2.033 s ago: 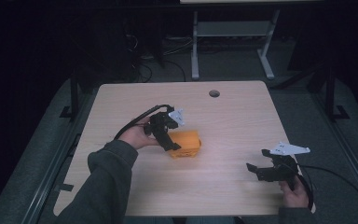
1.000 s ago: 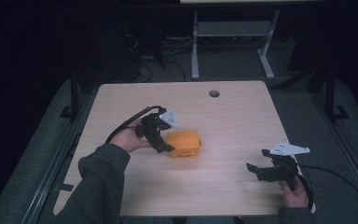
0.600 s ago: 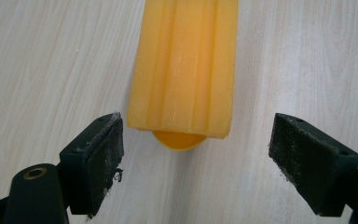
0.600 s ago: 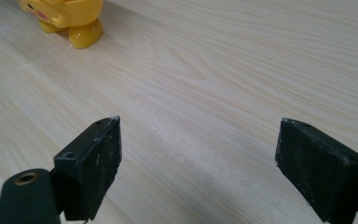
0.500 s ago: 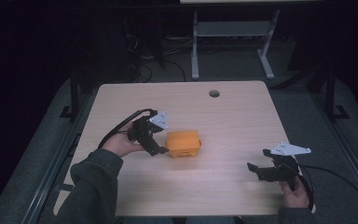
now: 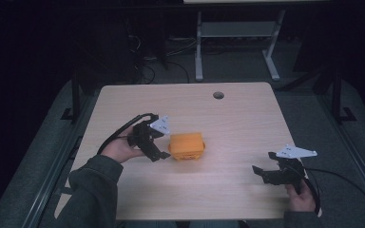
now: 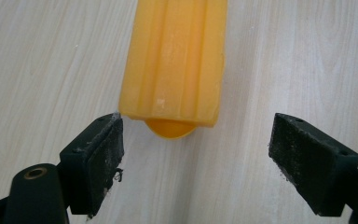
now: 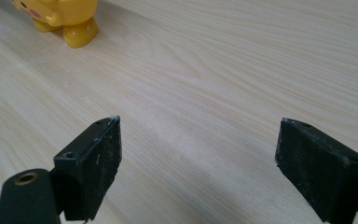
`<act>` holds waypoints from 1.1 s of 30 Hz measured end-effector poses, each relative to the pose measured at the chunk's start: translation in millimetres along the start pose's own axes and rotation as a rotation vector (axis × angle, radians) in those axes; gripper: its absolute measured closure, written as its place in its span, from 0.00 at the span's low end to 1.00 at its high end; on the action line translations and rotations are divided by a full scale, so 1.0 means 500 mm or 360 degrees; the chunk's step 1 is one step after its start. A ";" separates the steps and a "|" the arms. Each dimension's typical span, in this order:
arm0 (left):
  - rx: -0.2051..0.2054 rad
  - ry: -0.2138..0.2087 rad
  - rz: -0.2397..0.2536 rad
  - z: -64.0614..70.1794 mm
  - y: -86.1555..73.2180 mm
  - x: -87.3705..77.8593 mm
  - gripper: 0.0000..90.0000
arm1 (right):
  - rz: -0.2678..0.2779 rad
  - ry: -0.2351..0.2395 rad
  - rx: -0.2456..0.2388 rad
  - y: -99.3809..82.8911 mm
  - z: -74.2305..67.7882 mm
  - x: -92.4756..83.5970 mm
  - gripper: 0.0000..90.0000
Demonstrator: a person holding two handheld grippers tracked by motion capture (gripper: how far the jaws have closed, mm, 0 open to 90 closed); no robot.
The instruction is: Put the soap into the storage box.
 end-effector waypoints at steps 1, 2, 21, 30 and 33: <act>-0.0005 0.0002 0.0003 0.002 -0.002 0.001 0.19 | 0.0000 0.0000 -0.0002 0.000 0.000 0.000 0.15; 0.0000 0.0001 -0.0003 0.003 -0.005 0.002 0.19 | -0.0002 0.0000 -0.0003 0.000 0.000 0.000 0.15; -0.0021 0.0025 0.0016 0.029 -0.046 -0.004 0.19 | -0.0010 -0.0024 0.0001 -0.003 0.004 -0.001 0.15; -0.0049 0.0035 0.0030 0.036 -0.066 -0.003 0.19 | 0.0000 -0.0028 0.0001 -0.002 0.005 -0.003 0.15; -0.0044 0.0049 0.0023 0.038 -0.074 -0.004 0.19 | -0.0001 -0.0034 0.0001 -0.003 0.005 -0.003 0.15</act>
Point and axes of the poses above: each handheld gripper's, and its own axes: x roughly forward along the jaws, y roughly out of its top, z roughly to its right, the point moved 6 cm from there along x, roughly forward along the jaws, and after that the axes turned 9 degrees about z, right-handed, at the moved point
